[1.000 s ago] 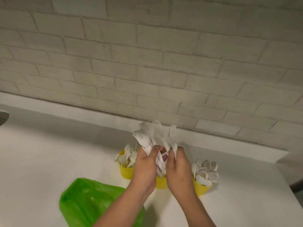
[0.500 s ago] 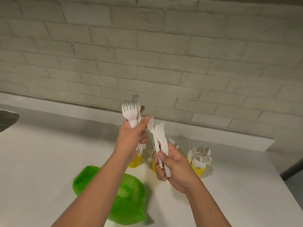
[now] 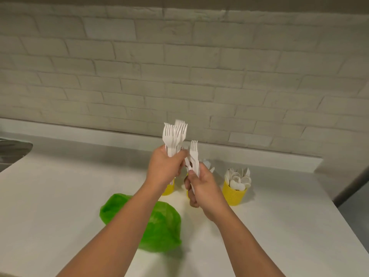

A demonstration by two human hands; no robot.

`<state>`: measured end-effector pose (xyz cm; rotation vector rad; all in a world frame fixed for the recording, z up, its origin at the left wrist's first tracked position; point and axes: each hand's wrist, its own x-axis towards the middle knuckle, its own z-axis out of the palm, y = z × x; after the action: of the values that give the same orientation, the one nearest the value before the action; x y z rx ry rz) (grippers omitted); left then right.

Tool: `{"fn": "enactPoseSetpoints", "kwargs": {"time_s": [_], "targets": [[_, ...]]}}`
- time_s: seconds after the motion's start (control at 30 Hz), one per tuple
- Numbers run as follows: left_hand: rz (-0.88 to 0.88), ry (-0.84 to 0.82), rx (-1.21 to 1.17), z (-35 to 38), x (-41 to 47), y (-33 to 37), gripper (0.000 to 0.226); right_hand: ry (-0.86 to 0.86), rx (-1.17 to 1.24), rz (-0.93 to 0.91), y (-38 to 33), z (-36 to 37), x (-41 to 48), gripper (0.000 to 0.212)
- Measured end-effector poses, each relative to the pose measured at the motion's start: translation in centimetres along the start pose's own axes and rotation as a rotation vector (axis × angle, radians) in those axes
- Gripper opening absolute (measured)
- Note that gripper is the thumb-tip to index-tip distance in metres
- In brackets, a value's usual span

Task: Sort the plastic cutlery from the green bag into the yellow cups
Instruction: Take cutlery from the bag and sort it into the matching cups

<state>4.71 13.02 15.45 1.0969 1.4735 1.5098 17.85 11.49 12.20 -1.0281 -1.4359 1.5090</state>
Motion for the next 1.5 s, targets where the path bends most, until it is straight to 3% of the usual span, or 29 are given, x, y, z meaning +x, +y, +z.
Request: {"fn": "enactPoseSetpoints", "kwargs": {"time_s": [0.1, 0.23, 0.47, 0.6, 0.73, 0.87, 0.97, 1.1, 1.23, 1.37, 1.5], "targets": [[-0.078, -0.061, -0.108, -0.2, -0.2, -0.3, 0.024, 0.016, -0.111, -0.012, -0.1, -0.2, -0.6, 0.016], [-0.126, -0.116, -0.077, -0.7, 0.2, -0.4, 0.024, 0.039, -0.129, 0.022, 0.2, -0.1, -0.9, 0.03], [0.007, -0.278, 0.069, -2.6, 1.5, 1.0, 0.017, -0.232, 0.121, 0.09, -1.0, -0.8, 0.6, 0.025], [0.078, -0.26, 0.11, -4.3, 3.2, 1.7, 0.017, -0.236, -0.134, 0.0, -2.5, -0.1, 3.8, 0.018], [0.109, -0.23, 0.158, -5.6, 5.3, 1.7, 0.013, -0.088, -0.292, -0.032, -3.5, 1.9, 7.3, 0.012], [0.109, -0.24, 0.152, -7.4, 7.4, 1.1, 0.014, -0.071, -0.379, -0.029, -3.6, 3.2, 10.2, 0.013], [0.084, -0.187, 0.039, -9.0, 8.3, -0.1, 0.032, 0.103, -0.366, -0.042, -2.9, 3.8, 11.7, 0.021], [-0.035, -0.055, -0.02, -10.6, 8.9, -3.8, 0.017, 0.367, -0.421, -0.129, -1.0, 4.9, 12.9, 0.011], [-0.135, -0.075, 0.095, -11.5, 9.0, -8.2, 0.021, 0.498, -0.632, -0.245, 1.4, 5.6, 13.8, 0.018], [-0.07, -0.145, 0.31, -11.3, 9.4, -11.3, 0.035, 0.547, -0.669, -0.247, 4.1, 6.4, 14.2, 0.016], [-0.08, -0.168, 0.332, -11.3, 10.3, -13.2, 0.043, 0.584, -0.632, -0.217, 4.7, 6.9, 14.8, 0.018]]}}
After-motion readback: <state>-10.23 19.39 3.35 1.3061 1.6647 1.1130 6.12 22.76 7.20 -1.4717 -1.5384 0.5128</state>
